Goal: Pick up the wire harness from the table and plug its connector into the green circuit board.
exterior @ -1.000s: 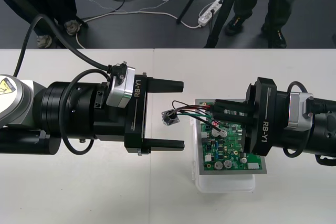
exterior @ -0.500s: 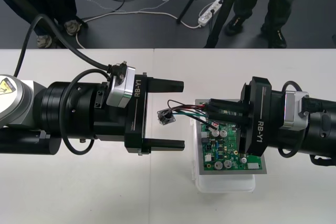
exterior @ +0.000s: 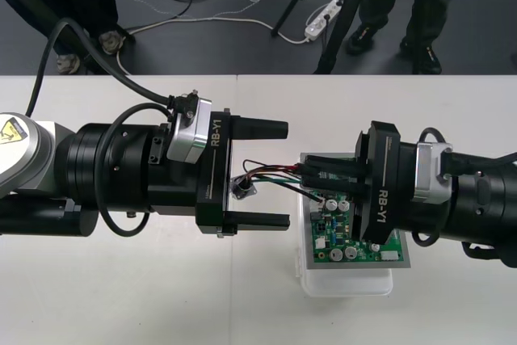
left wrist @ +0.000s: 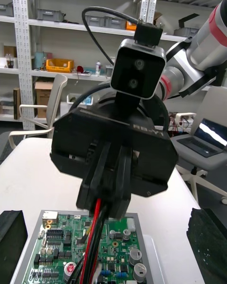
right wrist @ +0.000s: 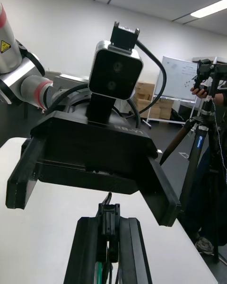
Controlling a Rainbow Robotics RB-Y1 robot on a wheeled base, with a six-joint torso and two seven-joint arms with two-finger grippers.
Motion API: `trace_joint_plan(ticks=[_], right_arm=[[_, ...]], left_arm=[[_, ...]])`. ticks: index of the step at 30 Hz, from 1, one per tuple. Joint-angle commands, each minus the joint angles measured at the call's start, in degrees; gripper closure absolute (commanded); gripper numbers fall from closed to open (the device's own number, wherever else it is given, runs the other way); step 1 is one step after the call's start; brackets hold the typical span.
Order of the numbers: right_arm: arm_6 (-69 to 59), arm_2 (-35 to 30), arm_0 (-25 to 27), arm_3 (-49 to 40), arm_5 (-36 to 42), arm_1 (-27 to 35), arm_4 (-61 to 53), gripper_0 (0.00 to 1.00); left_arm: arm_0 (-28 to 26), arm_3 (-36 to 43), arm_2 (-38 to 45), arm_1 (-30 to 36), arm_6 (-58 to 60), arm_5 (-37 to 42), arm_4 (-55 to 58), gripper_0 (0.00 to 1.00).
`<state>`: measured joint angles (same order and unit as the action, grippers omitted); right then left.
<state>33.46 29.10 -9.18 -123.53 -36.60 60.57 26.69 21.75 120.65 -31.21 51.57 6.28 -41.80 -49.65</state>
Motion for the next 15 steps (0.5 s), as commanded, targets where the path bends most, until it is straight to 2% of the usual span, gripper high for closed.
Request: trace_joint_plan(ticks=[1,15], right_arm=[[0.11,3.07,-3.04,-2.85,2.58,-0.10,-0.85,1.00],[0.29,2.98,-2.60,-2.94,0.30,0.96,-3.22,1.00]], left_arm=[[2.24,1.96,-0.78,-1.56,-3.30,2.16,0.26,0.00],[2.24,1.87,-1.22,-1.47,-3.03,2.16,0.26,0.00]])
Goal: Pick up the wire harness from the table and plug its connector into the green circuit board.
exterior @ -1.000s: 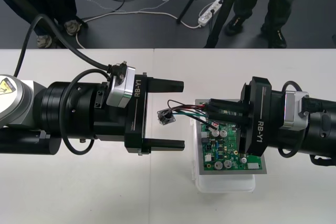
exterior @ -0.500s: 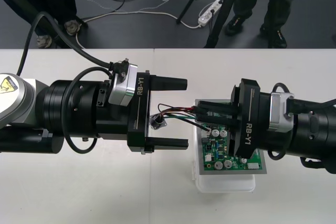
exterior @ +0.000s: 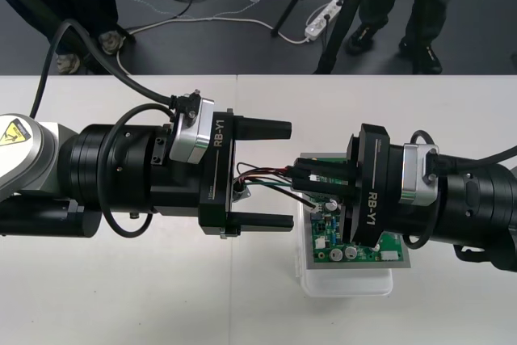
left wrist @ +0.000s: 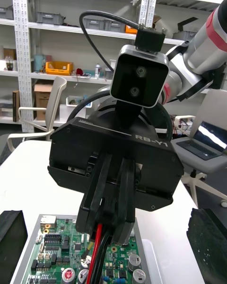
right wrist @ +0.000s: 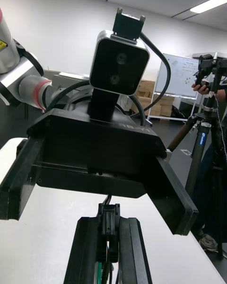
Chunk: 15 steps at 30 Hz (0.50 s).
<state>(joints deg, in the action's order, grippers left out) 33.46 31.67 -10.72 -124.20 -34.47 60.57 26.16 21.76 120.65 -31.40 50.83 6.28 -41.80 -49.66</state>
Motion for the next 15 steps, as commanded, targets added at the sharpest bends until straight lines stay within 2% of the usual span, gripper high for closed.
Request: trace_joint_plan(ticks=[1,15], right_arm=[[0.29,0.41,-1.06,-2.27,-2.01,1.04,-2.78,1.00],[0.82,0.24,-0.70,-2.27,-1.83,2.18,-3.22,1.00]], left_arm=[[2.24,1.87,-1.03,-0.73,-3.03,2.07,0.26,0.00],[2.24,1.87,-1.12,-0.55,-2.94,2.16,0.26,0.01]])
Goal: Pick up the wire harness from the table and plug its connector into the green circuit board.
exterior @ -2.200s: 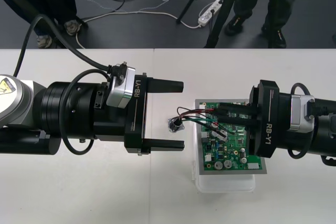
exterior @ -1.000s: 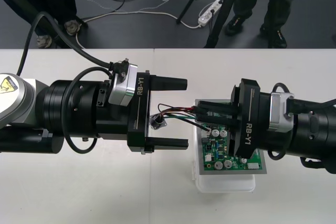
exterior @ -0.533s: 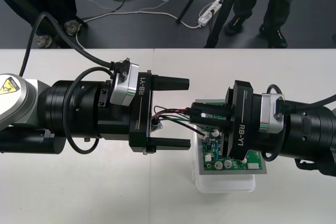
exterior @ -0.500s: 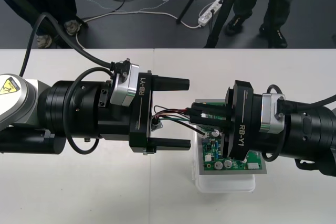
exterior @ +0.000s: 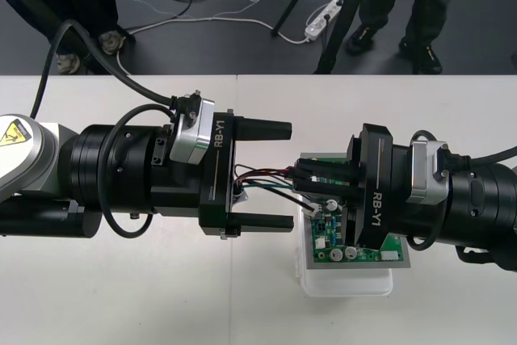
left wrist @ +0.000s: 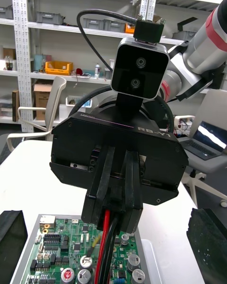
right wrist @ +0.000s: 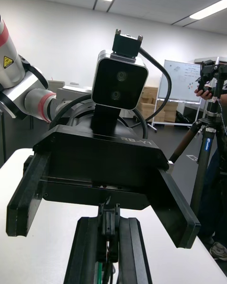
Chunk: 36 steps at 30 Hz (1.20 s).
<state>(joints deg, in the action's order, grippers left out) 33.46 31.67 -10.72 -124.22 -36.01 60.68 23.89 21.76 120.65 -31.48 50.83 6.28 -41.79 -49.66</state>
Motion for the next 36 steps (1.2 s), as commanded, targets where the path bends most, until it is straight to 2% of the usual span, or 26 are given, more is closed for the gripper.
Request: trace_joint_plan(ticks=[1,2,3,4,5,33,34,36], right_arm=[[0.73,0.24,-0.53,-2.17,-0.29,2.43,-1.12,1.00],[0.81,0.15,-0.53,-2.17,-0.29,2.52,-1.12,1.00],[0.81,0.24,-0.35,-2.26,-0.29,2.95,-1.30,1.00],[0.73,0.24,-0.26,-2.17,-0.29,3.22,-1.56,1.00],[0.73,0.15,-0.26,-2.26,-0.29,3.39,-1.65,1.00],[0.29,-0.38,0.00,-2.17,-0.55,3.75,-2.18,1.00],[0.20,-0.47,0.00,-2.08,-0.55,3.75,-2.18,0.96],[0.29,-0.91,0.00,-1.99,-0.64,3.75,-2.18,0.64]], left_arm=[[2.24,1.87,-1.04,-0.55,-3.03,2.07,0.26,0.07],[2.24,1.87,-1.04,-0.55,-3.03,2.15,0.26,0.12],[2.24,1.87,-1.04,-0.55,-3.12,2.15,0.26,0.42],[2.24,1.87,-1.04,-0.55,-3.12,2.07,0.26,0.94],[2.24,1.87,-1.13,-0.55,-3.21,2.07,0.26,1.00],[2.24,1.87,-1.04,-0.55,-3.21,2.15,0.88,1.00],[2.24,1.87,-1.04,-0.55,-3.21,2.15,0.88,1.00],[2.24,1.87,-1.04,-0.55,-3.12,2.15,0.88,1.00]])
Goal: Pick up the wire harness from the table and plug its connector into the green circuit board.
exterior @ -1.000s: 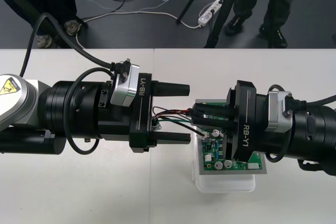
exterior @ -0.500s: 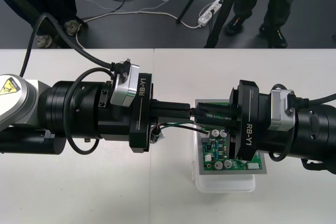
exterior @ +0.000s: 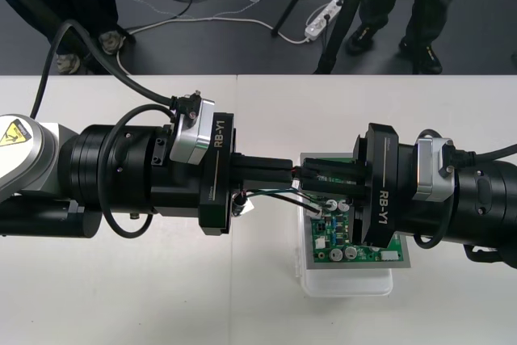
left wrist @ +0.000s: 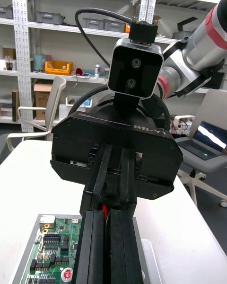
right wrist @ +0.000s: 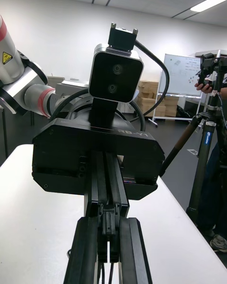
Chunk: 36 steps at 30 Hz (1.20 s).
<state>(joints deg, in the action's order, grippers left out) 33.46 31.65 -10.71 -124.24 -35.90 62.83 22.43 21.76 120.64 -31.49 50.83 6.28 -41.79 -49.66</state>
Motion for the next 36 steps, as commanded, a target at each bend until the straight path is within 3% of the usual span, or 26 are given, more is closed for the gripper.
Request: trace_joint_plan(ticks=[1,2,4,23,36], right_arm=[[0.29,-1.24,-0.01,-1.88,-0.75,1.51,-0.72,0.38],[0.38,-1.33,-0.01,-1.79,-0.75,1.51,-0.72,0.19],[0.38,-1.42,-0.01,-1.53,-0.67,1.51,-0.72,0.00],[0.02,-1.95,0.34,-0.21,-1.55,1.68,-0.98,0.00],[-1.91,-2.39,1.66,-0.91,-1.63,6.78,-0.81,0.00]], left_arm=[[2.24,1.88,-1.03,-0.56,-3.12,2.15,0.88,1.00],[2.24,1.88,-1.03,-0.56,-3.12,2.15,0.88,1.00],[2.24,1.88,-1.03,-0.56,-3.03,2.15,0.88,1.00],[1.71,1.17,-0.94,-0.03,-2.85,2.15,2.46,1.00],[-0.14,-0.58,-0.94,1.29,-4.17,2.06,4.30,1.00]])
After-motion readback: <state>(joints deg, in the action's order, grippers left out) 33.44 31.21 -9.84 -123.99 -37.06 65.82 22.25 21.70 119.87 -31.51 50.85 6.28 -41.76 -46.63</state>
